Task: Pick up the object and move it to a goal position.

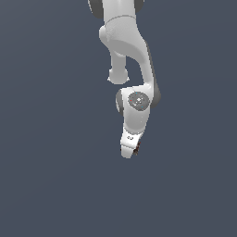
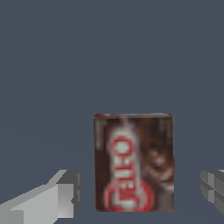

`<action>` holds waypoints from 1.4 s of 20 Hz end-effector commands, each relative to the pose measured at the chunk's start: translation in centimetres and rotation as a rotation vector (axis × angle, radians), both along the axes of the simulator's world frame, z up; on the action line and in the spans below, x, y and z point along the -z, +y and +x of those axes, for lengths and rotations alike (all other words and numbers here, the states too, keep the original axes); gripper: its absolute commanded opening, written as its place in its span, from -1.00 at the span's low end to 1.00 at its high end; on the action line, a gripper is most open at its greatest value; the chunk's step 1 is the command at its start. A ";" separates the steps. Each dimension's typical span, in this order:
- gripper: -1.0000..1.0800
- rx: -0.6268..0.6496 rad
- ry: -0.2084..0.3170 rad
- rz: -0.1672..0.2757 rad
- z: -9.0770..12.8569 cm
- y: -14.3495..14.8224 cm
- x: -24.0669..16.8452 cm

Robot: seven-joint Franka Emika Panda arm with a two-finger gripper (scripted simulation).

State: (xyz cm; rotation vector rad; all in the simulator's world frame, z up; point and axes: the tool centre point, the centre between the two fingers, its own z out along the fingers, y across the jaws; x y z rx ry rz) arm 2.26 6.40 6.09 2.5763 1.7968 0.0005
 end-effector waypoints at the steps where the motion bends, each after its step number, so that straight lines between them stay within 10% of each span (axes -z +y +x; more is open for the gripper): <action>1: 0.92 -0.001 0.001 0.000 -0.1 0.0 0.9; 12: 0.92 -0.005 0.001 0.000 0.0 0.0 4.5; 13: -1.00 -0.005 0.001 0.000 0.0 0.0 4.5; 28: -1.00 -0.004 0.000 0.000 -0.2 0.0 3.9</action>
